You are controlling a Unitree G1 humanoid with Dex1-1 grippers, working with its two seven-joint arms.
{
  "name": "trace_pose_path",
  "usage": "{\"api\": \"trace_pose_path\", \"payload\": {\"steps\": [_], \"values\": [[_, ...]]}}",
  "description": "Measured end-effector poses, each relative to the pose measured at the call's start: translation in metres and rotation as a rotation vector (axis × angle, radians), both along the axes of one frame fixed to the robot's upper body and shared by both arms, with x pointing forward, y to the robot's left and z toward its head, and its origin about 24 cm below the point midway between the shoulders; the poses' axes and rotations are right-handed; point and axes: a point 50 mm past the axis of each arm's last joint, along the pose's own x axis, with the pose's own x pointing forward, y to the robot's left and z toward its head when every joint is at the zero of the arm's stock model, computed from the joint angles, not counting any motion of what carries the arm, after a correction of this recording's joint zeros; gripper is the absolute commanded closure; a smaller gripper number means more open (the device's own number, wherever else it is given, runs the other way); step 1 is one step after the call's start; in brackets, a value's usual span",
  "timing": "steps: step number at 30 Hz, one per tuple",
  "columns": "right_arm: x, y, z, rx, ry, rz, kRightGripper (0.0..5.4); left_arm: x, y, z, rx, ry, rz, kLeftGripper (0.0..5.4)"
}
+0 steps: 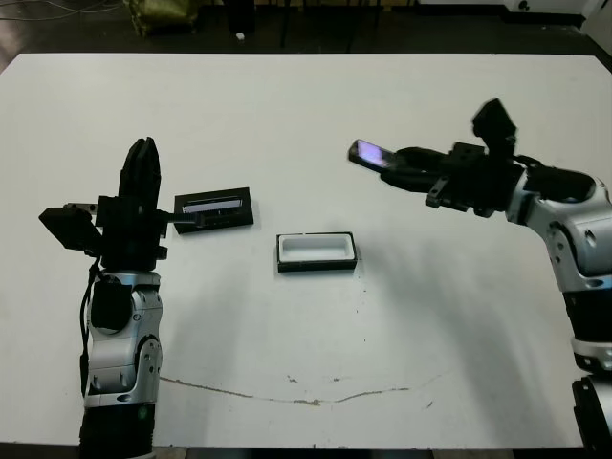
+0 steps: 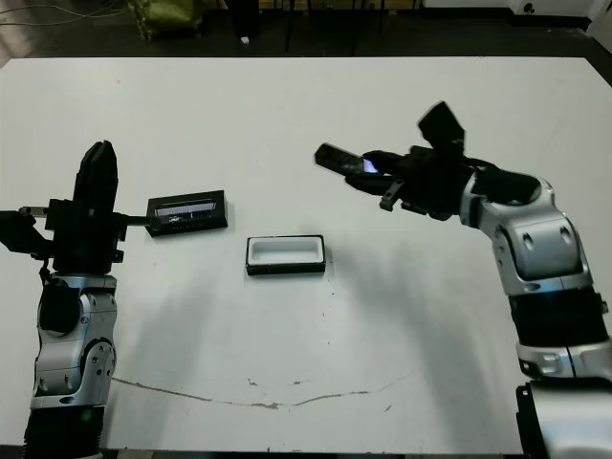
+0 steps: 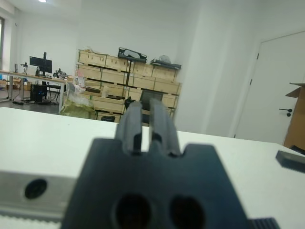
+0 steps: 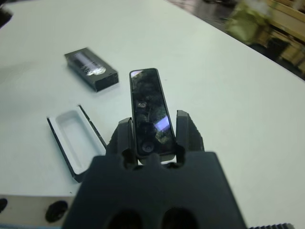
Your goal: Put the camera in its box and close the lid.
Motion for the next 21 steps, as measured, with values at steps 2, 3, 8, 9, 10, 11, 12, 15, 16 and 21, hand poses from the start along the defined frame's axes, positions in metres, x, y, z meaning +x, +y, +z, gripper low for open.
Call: {"api": "trace_pose_path", "payload": {"steps": [2,3,8,9,10,11,12,15,16,21], "values": [[0.001,0.005,0.000,-0.037,-0.009,0.049,5.03,0.000,0.000,0.000,-0.001,0.000,0.000,5.40],[0.001,0.007,-0.001,-0.047,-0.004,0.074,5.03,0.000,0.000,0.000,-0.001,0.000,0.000,5.40],[0.001,0.015,-0.007,-0.078,0.025,0.169,5.03,0.000,0.000,0.000,0.000,0.002,0.001,5.40],[0.001,0.017,-0.007,-0.087,0.030,0.180,5.03,0.000,0.000,0.000,0.000,0.002,0.001,5.40],[0.001,0.019,-0.007,-0.093,0.033,0.188,5.03,0.000,0.000,0.000,0.000,0.002,0.001,5.40],[0.001,0.021,-0.008,-0.100,0.037,0.195,5.03,0.000,0.000,0.000,0.000,0.001,0.001,5.40],[0.001,0.022,-0.008,-0.102,0.044,0.203,5.03,0.000,0.000,0.000,0.000,0.001,0.001,5.40],[0.000,0.026,-0.010,-0.116,0.073,0.228,5.03,0.000,0.000,0.000,0.000,-0.001,0.001,5.40],[0.000,0.027,-0.010,-0.122,0.083,0.240,5.03,0.000,0.000,0.000,0.000,-0.001,0.002,5.40],[-0.002,0.031,-0.013,-0.122,0.137,0.289,5.03,0.000,0.000,0.000,0.002,0.000,0.002,5.40]]}}
